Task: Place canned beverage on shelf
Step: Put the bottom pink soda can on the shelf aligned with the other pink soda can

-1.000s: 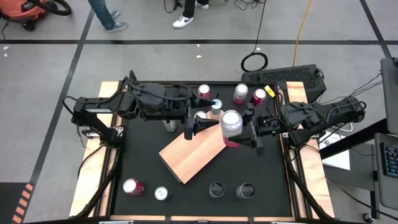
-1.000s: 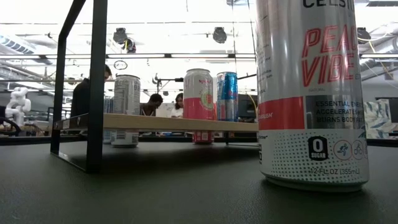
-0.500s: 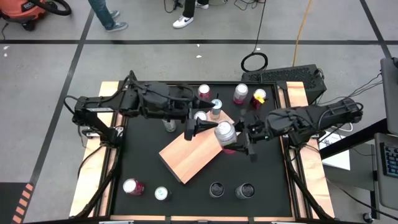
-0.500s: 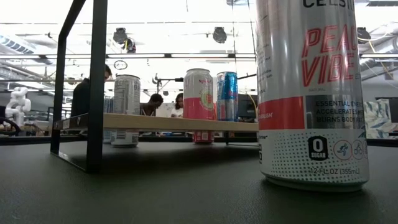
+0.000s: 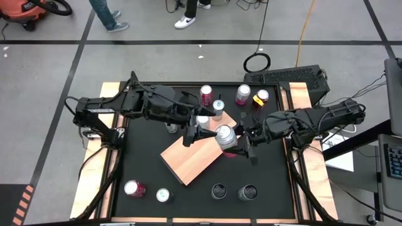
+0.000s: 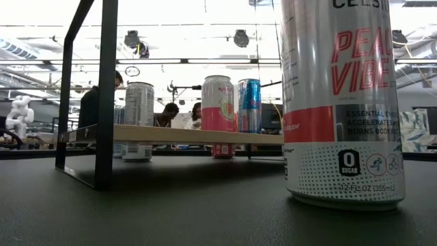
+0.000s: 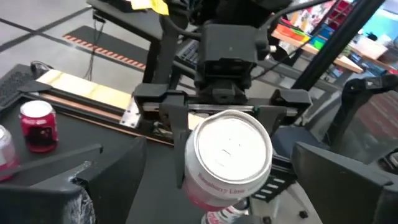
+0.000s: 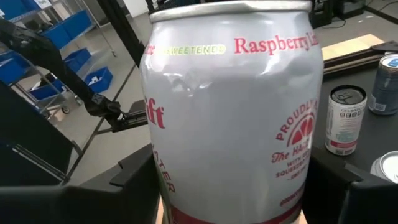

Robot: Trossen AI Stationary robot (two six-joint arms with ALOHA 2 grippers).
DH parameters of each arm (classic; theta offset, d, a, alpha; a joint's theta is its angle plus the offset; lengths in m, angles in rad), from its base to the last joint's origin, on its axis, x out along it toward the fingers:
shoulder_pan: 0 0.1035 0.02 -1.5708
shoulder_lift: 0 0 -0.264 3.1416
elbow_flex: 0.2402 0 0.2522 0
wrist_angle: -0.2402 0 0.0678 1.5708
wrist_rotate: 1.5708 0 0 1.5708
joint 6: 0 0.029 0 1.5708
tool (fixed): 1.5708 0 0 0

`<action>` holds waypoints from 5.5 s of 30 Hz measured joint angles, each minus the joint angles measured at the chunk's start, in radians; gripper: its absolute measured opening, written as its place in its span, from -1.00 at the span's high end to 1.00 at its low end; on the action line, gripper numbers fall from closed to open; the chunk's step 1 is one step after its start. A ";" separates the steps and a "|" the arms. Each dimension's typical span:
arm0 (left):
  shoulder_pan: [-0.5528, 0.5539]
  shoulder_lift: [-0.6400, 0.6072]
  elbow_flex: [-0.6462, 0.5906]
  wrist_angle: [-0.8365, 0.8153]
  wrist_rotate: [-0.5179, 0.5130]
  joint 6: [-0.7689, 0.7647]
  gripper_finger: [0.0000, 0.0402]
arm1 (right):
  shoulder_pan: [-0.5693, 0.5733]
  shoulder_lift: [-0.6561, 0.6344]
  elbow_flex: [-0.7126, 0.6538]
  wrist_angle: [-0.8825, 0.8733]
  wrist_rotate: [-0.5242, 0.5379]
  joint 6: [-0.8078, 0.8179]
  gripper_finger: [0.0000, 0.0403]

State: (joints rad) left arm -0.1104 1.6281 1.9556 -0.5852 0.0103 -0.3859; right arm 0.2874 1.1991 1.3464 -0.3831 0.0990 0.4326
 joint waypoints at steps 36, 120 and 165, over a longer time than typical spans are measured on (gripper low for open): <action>-0.008 0.106 -0.001 -0.010 0.044 -0.001 -0.81 | 0.000 0.037 0.000 -0.025 0.003 0.028 -0.34; -0.006 0.336 -0.025 -0.297 -0.456 -0.314 -0.40 | 0.002 -0.201 0.000 -0.680 0.084 0.101 -0.70; 0.029 0.438 -0.048 -0.270 -0.452 -0.376 -0.44 | 0.002 -0.201 0.000 -0.692 0.085 0.079 -0.70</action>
State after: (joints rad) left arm -0.0814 2.0663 1.9072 -0.8553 -0.4421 -0.7620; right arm 0.2893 0.9981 1.3460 -1.0747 0.1844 0.5121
